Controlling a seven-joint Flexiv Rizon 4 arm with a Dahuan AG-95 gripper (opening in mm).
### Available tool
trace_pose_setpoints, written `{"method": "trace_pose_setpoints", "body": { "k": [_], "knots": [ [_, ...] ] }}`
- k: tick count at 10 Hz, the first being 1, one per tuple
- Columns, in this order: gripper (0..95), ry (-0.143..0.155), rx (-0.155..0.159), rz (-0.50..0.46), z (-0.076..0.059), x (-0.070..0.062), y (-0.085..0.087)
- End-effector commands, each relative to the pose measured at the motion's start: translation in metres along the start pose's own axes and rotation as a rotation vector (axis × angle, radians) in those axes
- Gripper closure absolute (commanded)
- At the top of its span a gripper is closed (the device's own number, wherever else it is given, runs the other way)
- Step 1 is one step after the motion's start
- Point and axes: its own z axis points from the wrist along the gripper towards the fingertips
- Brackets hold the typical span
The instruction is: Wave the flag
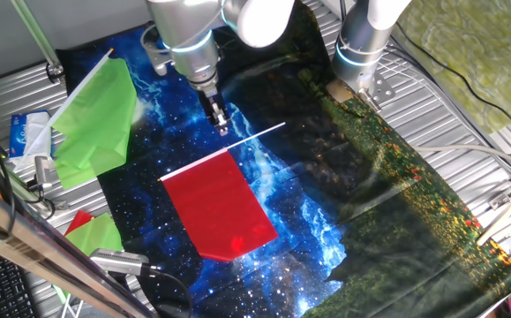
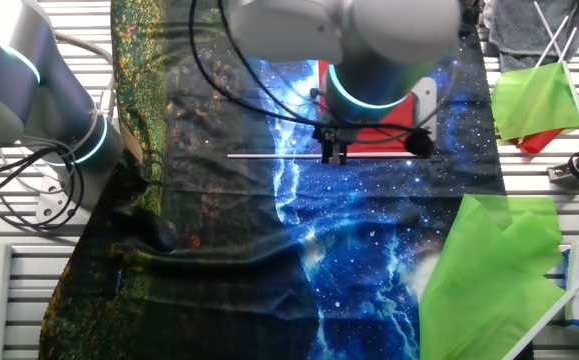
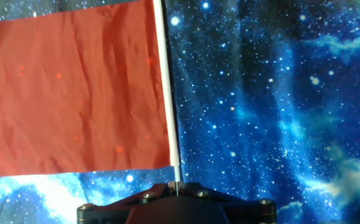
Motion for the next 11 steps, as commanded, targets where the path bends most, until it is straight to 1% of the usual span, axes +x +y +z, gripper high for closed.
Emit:
{"method": "trace_pose_setpoints", "body": {
  "k": [1, 4, 7, 9, 11],
  "knots": [
    [76.0, -0.01, -0.006, 0.016, -0.002, 0.002, 0.0],
    [76.0, -0.02, -0.011, 0.059, -0.002, 0.002, 0.0],
    [76.0, -0.029, -0.018, 0.078, 0.012, 0.013, 0.007],
    [76.0, -0.035, -0.014, 0.094, 0.024, 0.023, 0.012],
    [76.0, -0.043, -0.012, 0.087, 0.037, 0.033, 0.01]
  ]
}}
